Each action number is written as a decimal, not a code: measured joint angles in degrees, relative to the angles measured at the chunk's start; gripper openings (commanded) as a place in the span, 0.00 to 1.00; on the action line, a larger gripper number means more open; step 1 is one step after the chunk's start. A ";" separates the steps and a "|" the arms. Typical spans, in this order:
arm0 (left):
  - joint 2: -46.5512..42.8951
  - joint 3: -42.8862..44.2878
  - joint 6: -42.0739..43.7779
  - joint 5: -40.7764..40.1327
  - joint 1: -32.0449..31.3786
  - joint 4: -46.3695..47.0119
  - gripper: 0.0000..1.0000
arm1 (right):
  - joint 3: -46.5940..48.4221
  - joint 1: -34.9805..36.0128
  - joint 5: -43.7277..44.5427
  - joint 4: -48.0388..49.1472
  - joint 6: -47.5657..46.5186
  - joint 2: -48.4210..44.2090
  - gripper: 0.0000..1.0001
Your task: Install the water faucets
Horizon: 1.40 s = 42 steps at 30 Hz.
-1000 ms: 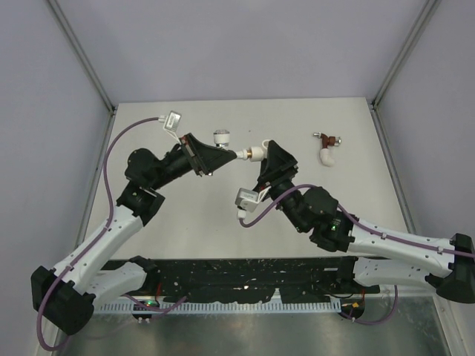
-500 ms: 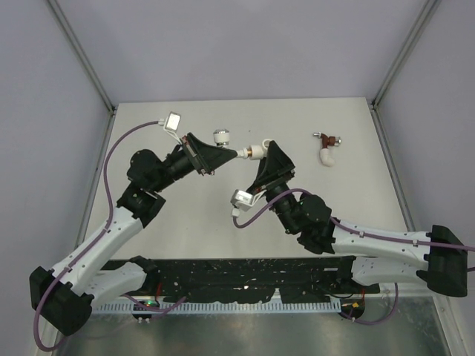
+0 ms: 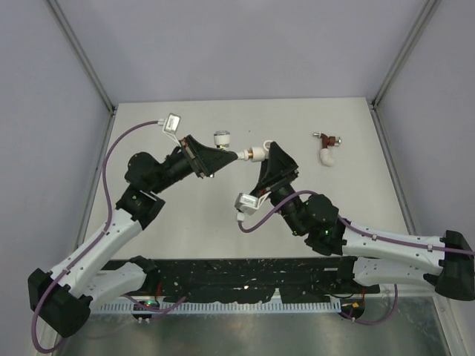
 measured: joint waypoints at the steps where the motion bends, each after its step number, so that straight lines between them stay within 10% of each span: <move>1: 0.00 0.00 0.94 0.37 0.00 0.35 0.00 | 0.50 0.17 0.09 -1.36 0.50 -0.33 0.05; 27: -7.34 -2.32 52.19 19.34 -0.39 2.43 0.00 | 26.91 1.66 -11.98 -57.79 28.74 -1.53 0.05; 42: -10.29 -2.14 81.44 30.53 -1.03 -18.29 0.00 | 34.05 -0.92 -28.57 -79.23 41.64 2.93 0.05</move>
